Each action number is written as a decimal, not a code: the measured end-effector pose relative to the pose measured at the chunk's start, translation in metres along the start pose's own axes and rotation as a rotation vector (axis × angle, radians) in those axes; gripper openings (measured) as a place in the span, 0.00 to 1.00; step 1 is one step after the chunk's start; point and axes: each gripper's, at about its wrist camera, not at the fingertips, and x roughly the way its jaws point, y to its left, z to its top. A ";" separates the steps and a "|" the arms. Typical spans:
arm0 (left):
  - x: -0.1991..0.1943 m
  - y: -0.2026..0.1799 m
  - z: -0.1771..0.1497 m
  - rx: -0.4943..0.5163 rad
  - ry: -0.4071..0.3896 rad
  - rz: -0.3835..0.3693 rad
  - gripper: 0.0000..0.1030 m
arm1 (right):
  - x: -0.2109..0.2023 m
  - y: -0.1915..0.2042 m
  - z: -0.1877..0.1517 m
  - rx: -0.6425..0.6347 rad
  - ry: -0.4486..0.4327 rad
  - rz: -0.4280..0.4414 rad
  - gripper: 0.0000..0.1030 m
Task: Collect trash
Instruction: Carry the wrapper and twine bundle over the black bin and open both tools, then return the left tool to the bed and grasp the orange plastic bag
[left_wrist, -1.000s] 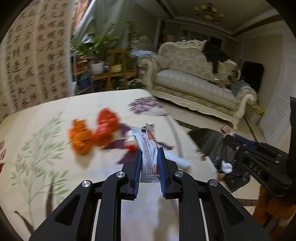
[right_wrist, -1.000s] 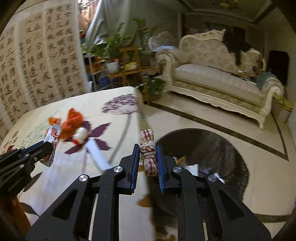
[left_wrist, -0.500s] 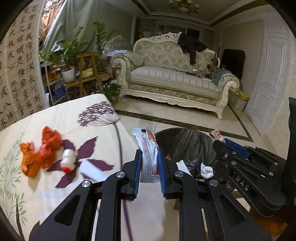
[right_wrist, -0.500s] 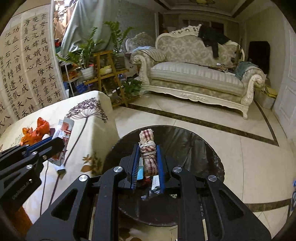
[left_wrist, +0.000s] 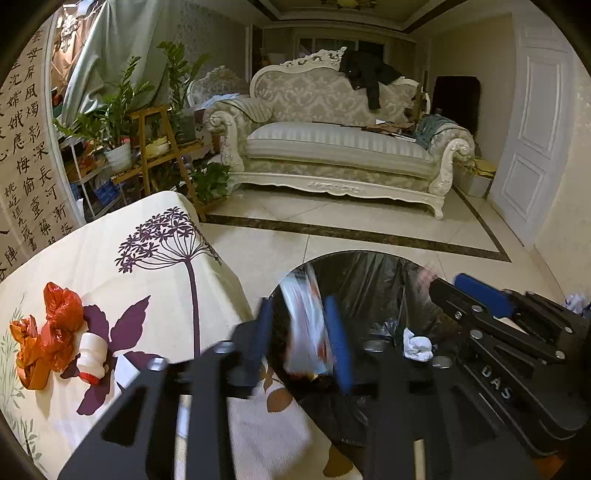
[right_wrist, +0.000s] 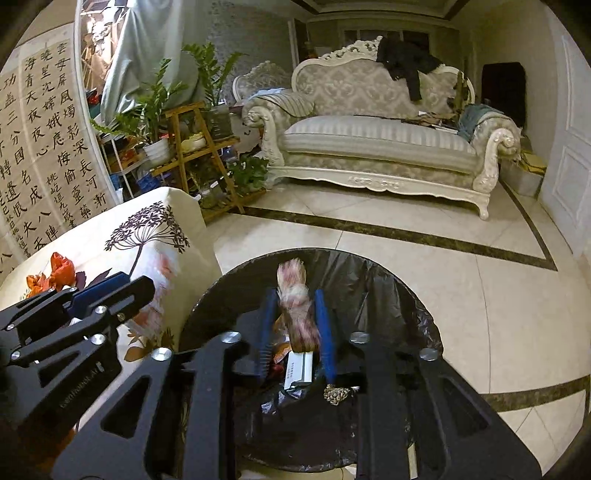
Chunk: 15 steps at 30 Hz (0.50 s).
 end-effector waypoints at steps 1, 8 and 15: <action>0.000 0.001 0.000 -0.007 -0.004 0.002 0.44 | 0.000 -0.002 0.000 0.003 -0.001 -0.004 0.33; -0.009 0.012 0.000 -0.050 -0.011 0.020 0.57 | -0.006 -0.007 -0.003 0.029 -0.009 -0.019 0.48; -0.031 0.034 -0.008 -0.110 -0.027 0.048 0.68 | -0.010 0.007 -0.002 0.028 0.002 0.026 0.66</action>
